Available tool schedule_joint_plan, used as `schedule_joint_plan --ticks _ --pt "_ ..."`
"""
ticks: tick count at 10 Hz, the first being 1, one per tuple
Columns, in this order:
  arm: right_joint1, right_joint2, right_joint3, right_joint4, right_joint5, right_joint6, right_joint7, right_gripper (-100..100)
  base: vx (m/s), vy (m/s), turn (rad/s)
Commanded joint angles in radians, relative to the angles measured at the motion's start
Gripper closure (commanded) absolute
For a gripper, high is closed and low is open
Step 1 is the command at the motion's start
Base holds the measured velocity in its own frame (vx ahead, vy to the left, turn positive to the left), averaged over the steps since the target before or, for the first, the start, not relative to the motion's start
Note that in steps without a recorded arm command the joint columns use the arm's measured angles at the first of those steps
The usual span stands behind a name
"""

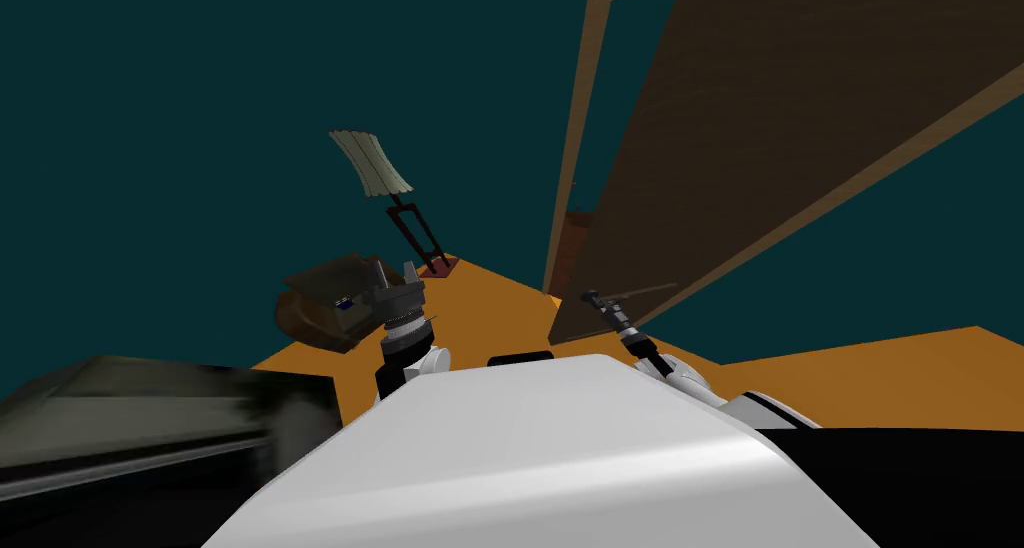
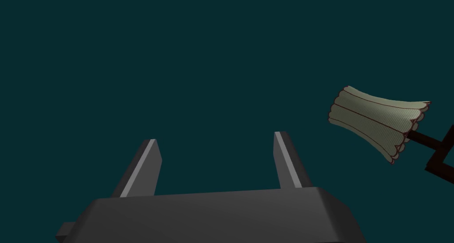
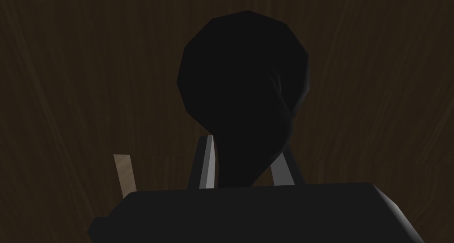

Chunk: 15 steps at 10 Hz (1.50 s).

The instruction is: Pull the door open

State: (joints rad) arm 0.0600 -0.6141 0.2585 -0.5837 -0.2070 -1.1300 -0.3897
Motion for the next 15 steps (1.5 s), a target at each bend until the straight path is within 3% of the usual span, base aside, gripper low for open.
schedule_joint_plan --ticks 1,8,10,11,14,15 --pt "-0.020 0.015 -0.005 -0.002 -0.001 0.035 0.017 100 -0.207 -0.103 0.166" --pt "-0.134 0.077 -0.029 0.013 -0.010 0.161 0.075 100 -0.203 -0.102 0.175" --pt "-0.150 0.086 -0.032 0.015 -0.011 0.179 0.083 100 -0.174 -0.064 0.098" --pt "-0.173 0.099 -0.037 0.018 -0.012 0.204 0.094 100 -0.179 -0.100 0.132" --pt "-0.206 0.117 -0.044 0.022 -0.015 0.241 0.111 100 -0.206 -0.082 0.134" --pt "-0.206 0.117 -0.044 0.022 -0.015 0.241 0.111 100 -0.128 -0.050 0.042"
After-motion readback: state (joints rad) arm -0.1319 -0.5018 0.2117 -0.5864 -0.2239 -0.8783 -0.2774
